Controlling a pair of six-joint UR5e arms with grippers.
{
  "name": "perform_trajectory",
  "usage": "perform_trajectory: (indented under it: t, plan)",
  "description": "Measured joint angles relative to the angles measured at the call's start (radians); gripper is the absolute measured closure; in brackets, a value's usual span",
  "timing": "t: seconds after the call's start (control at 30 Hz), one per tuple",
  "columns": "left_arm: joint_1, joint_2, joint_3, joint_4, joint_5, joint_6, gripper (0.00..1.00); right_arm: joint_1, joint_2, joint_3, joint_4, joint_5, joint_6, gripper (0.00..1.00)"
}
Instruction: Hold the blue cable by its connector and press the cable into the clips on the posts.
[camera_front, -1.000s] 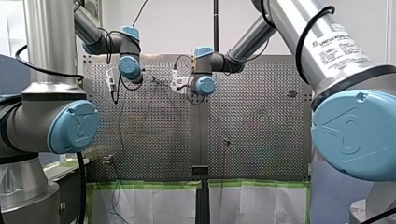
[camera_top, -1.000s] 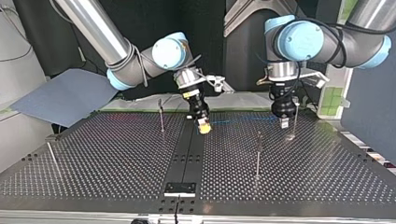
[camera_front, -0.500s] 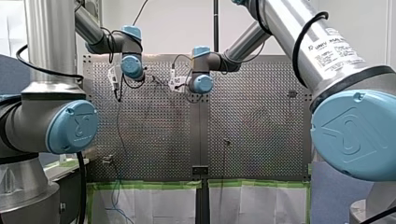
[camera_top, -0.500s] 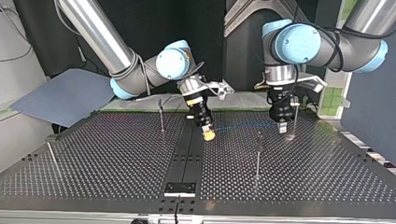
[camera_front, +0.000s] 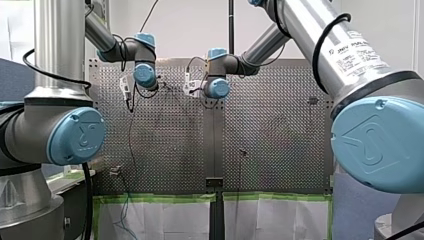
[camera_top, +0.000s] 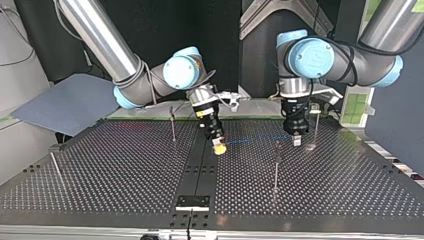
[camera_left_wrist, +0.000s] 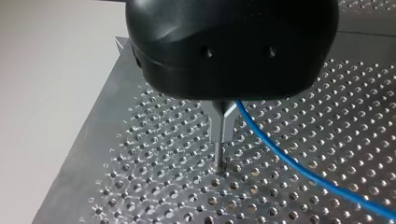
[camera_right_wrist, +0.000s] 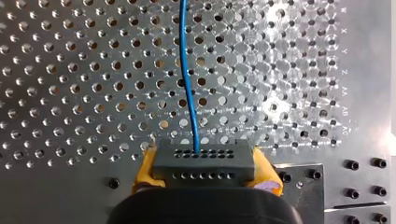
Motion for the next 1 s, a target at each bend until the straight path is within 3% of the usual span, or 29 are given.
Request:
perform_trajectory:
  t: [0.23, 1.0]
  plan:
    - [0.003, -0.022, 0.002, 0.012, 0.005, -0.004, 0.99, -0.009, 0.0, -0.005, 0.0, -0.002, 0.0, 1.0]
    - [0.022, -0.064, 0.039, 0.02, 0.001, -0.019, 0.99, -0.009, 0.004, -0.032, 0.0, -0.009, -0.001, 1.0]
